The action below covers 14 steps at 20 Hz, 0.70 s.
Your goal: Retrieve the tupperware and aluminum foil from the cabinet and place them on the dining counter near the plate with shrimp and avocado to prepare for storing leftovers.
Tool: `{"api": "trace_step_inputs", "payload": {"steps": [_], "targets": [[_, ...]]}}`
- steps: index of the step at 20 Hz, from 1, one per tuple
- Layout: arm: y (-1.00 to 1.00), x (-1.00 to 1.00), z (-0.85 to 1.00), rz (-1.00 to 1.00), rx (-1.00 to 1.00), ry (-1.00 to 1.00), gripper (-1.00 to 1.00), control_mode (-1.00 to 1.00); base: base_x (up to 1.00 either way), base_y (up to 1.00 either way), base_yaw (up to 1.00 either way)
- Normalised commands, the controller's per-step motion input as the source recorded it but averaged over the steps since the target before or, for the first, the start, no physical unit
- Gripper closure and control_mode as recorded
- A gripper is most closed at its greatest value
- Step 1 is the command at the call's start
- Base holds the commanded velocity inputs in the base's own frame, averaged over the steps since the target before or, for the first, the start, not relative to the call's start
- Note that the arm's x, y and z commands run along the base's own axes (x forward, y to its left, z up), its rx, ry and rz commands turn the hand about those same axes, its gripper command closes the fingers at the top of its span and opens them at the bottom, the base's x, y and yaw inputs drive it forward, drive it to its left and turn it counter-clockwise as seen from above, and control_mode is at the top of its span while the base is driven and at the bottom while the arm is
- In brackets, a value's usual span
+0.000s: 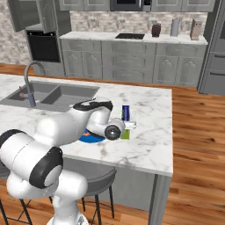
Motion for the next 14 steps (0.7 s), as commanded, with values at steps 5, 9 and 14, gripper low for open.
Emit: {"api": "trace_step_inputs", "payload": {"steps": [5, 9, 14], "targets": [[0.02, -0.59, 0.91, 0.06, -0.05, -0.02, -1.00, -1.00, 0.00, 0.00, 0.00], [0.01, -0.38, 1.00, 0.18, -0.09, 0.14, -1.00, -1.00, 0.00, 0.00, 0.00], [0.27, -0.15, 1.00, 0.22, -0.19, 0.23, -1.00, -1.00, 0.00, 0.00, 0.00]]}}
